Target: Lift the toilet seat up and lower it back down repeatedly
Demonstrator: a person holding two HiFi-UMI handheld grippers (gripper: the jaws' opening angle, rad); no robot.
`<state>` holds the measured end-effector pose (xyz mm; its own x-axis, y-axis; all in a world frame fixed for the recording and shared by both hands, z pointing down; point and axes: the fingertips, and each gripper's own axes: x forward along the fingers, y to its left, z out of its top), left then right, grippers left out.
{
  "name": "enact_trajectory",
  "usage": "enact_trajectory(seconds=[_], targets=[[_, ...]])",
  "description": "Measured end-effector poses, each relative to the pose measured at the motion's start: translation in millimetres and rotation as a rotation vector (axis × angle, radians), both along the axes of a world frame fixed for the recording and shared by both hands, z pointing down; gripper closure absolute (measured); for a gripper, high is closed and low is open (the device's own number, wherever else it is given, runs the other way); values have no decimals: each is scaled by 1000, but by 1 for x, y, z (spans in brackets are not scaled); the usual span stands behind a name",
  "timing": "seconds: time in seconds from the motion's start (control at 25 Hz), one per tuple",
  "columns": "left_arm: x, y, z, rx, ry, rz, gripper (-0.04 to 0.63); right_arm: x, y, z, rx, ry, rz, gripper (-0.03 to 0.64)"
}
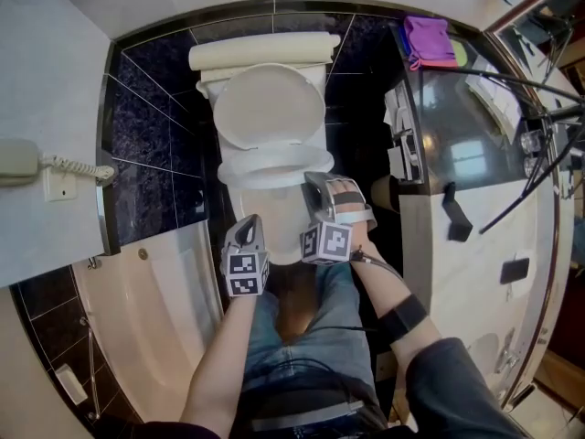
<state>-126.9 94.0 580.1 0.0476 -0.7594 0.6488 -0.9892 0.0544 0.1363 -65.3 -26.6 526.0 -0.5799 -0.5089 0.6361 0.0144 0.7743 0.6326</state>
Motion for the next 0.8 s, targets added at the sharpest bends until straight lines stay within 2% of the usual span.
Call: enact_trajectory(seconds=[0.2,0.4,0.8], targets=[[13,5,12,3,28,32,595,24,48,24,-2,48,-11,535],[20,14,26,17,25,47,595,41,87,50,-11,86,-25,526],[46,67,85,-43,70,55,595,75,150,103,-75,142,-40,523]])
